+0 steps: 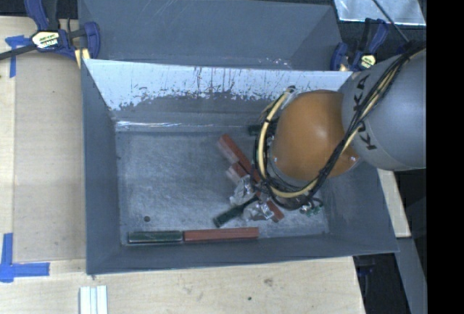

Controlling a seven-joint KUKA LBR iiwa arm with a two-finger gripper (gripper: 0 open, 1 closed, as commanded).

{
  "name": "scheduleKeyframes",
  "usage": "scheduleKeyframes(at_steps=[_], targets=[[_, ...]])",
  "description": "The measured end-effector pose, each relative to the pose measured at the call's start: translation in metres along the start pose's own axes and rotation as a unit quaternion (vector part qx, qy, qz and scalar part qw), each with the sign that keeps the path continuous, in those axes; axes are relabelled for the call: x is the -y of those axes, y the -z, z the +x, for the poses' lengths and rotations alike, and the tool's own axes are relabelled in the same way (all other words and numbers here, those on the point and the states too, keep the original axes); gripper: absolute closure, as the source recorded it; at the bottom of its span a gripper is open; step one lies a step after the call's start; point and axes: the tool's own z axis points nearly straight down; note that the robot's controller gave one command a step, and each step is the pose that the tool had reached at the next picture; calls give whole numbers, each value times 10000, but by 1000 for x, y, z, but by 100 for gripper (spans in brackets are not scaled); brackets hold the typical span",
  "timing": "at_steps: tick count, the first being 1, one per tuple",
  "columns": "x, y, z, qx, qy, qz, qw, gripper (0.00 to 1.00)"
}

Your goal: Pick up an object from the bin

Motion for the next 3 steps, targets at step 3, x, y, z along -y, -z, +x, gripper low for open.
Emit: scheduleKeyframes(at_steps=[3], targets=[[2,65,-16,9,-2,5,10000,100]])
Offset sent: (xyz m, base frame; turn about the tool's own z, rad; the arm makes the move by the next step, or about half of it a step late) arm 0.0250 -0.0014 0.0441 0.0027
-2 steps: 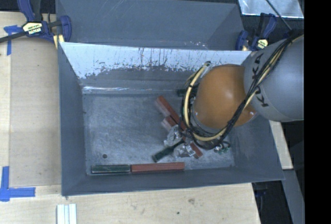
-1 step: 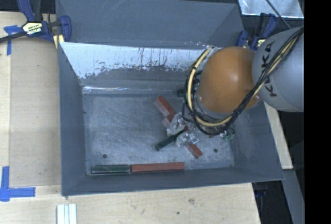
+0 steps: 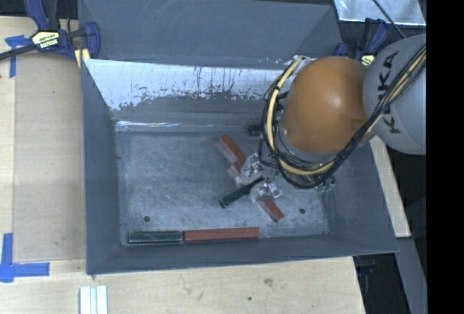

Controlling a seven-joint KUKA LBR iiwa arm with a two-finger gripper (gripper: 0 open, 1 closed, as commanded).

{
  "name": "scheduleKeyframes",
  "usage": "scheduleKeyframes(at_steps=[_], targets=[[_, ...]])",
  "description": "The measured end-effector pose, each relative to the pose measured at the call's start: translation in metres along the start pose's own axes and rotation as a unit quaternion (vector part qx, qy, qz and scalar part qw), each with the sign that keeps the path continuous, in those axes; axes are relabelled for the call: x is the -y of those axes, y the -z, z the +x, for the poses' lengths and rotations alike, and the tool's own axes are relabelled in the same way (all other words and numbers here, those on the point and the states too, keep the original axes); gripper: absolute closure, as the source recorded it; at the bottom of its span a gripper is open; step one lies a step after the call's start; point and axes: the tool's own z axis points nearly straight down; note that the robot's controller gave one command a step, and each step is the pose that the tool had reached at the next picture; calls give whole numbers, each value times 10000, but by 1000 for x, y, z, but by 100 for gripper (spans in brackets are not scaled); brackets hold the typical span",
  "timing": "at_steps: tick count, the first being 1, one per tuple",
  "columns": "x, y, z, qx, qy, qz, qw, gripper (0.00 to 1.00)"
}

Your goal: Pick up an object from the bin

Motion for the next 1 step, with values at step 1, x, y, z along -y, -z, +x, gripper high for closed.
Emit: scheduleKeyframes(at_steps=[1], targets=[[5,79,-76,-7,-659,-4,9978,100]])
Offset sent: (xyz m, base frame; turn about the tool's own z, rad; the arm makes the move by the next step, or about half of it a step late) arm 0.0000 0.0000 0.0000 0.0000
